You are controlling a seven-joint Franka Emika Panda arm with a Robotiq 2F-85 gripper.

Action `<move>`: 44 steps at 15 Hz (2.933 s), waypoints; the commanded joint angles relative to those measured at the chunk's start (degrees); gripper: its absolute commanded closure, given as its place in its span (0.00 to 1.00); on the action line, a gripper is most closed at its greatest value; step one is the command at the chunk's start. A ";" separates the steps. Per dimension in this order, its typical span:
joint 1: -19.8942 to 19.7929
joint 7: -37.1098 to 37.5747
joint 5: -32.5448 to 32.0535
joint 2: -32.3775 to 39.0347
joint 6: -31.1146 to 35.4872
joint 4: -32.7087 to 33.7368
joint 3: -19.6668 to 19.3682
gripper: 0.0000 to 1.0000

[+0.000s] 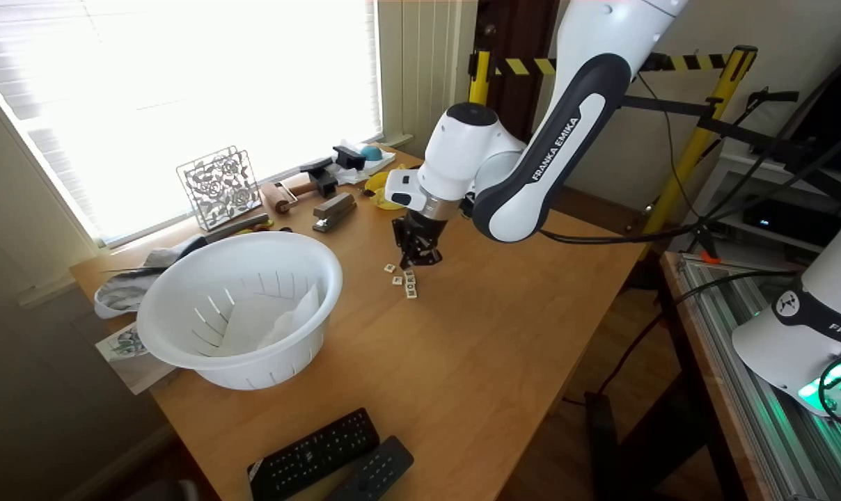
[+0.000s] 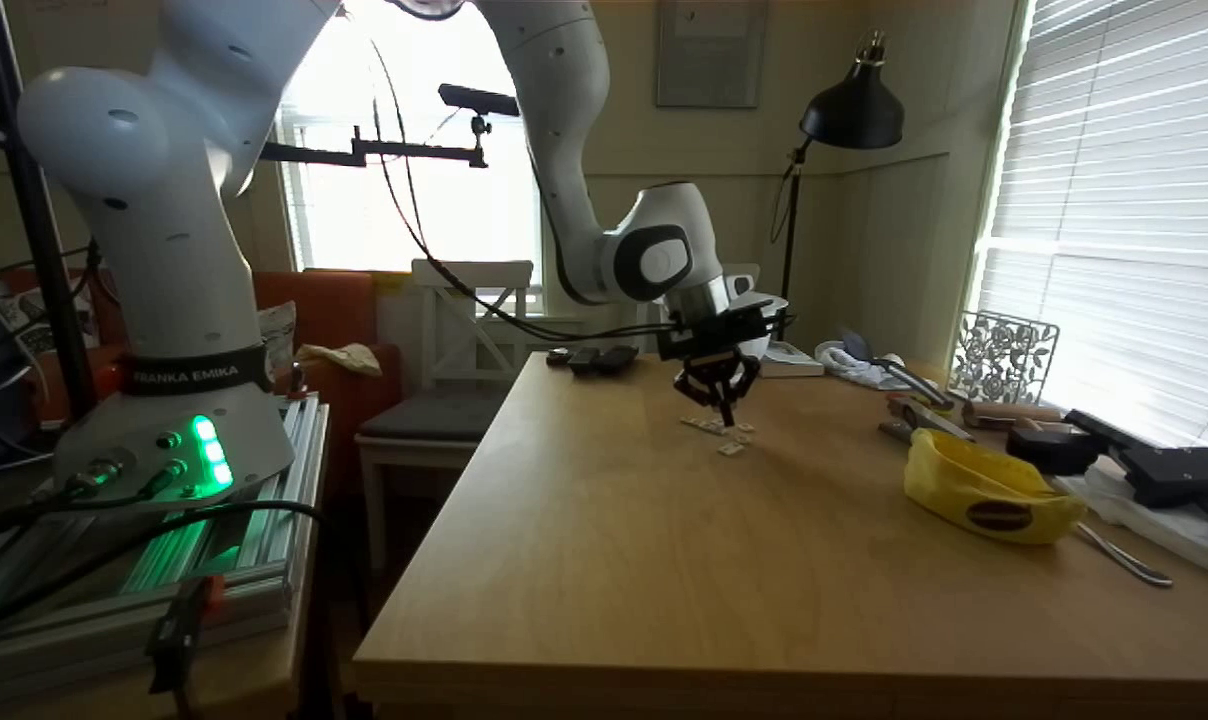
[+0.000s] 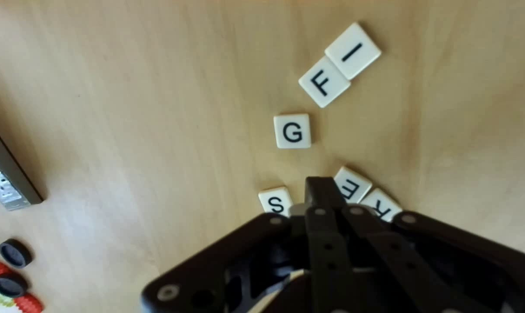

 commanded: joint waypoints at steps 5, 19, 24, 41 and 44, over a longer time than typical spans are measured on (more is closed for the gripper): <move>-1.17 4.62 0.10 -1.16 0.45 -1.11 1.90 1.00; -10.94 10.04 3.59 -2.41 -1.22 -2.26 13.60 0.53; -13.89 10.86 5.59 -2.77 -2.46 -2.48 17.19 0.18; -16.18 9.29 11.78 -1.01 -9.06 -0.04 18.86 0.90; -15.95 9.58 11.69 -0.81 -8.87 0.14 18.11 1.00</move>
